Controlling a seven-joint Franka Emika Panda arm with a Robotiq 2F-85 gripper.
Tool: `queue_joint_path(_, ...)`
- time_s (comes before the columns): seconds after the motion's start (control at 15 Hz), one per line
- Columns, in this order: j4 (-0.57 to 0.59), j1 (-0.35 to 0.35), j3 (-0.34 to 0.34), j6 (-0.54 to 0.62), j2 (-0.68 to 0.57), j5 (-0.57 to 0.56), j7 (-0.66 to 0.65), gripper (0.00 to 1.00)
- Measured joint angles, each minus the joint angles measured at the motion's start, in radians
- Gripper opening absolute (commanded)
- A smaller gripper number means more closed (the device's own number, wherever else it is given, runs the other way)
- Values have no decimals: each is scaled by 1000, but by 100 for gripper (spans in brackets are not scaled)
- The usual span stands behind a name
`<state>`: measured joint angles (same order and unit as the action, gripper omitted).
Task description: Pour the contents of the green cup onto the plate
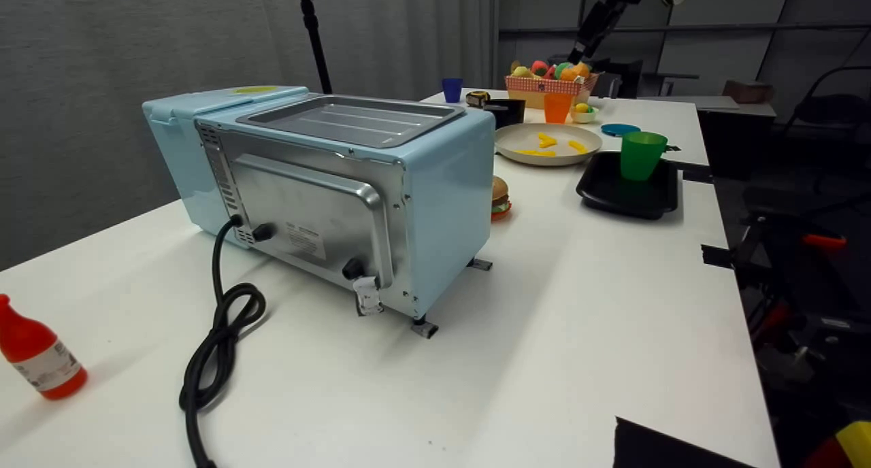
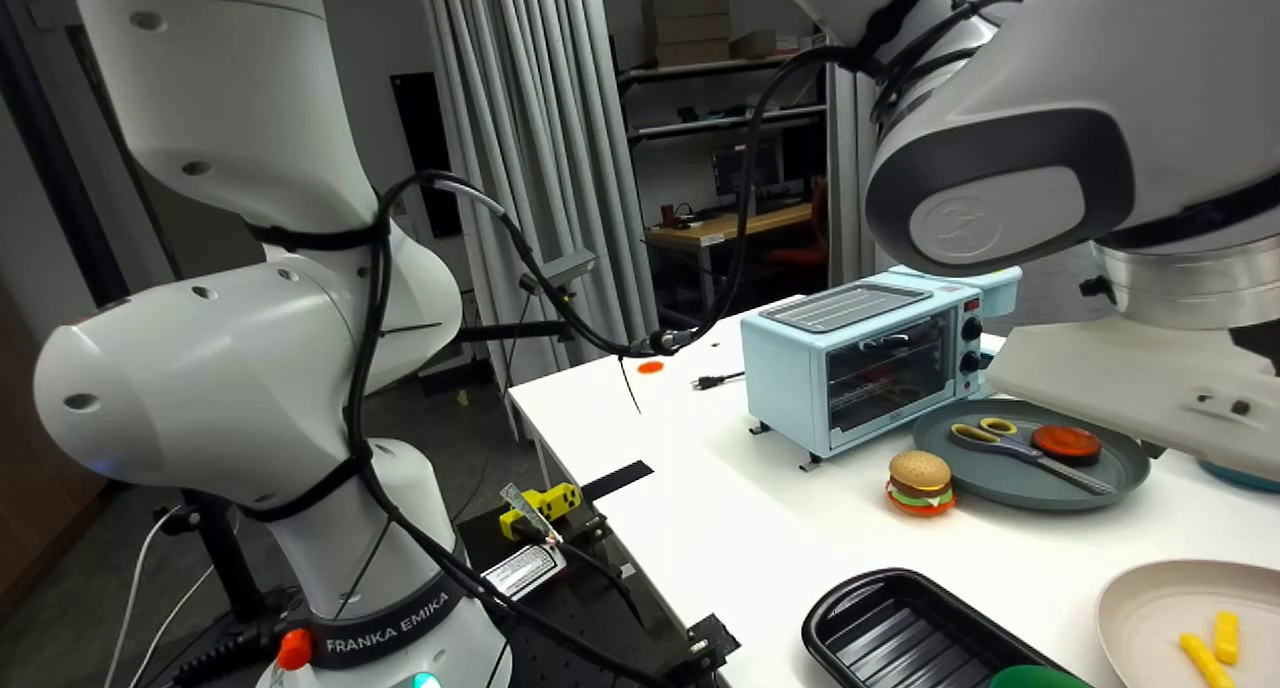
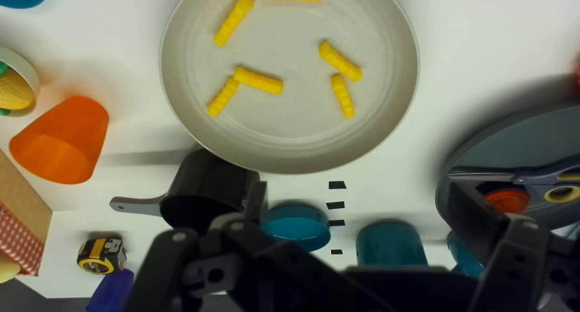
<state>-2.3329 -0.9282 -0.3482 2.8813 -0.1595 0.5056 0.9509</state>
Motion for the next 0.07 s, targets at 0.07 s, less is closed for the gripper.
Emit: queue_joint_path(0.07, 0, 0, 0, 0, 0, 0, 0, 100)
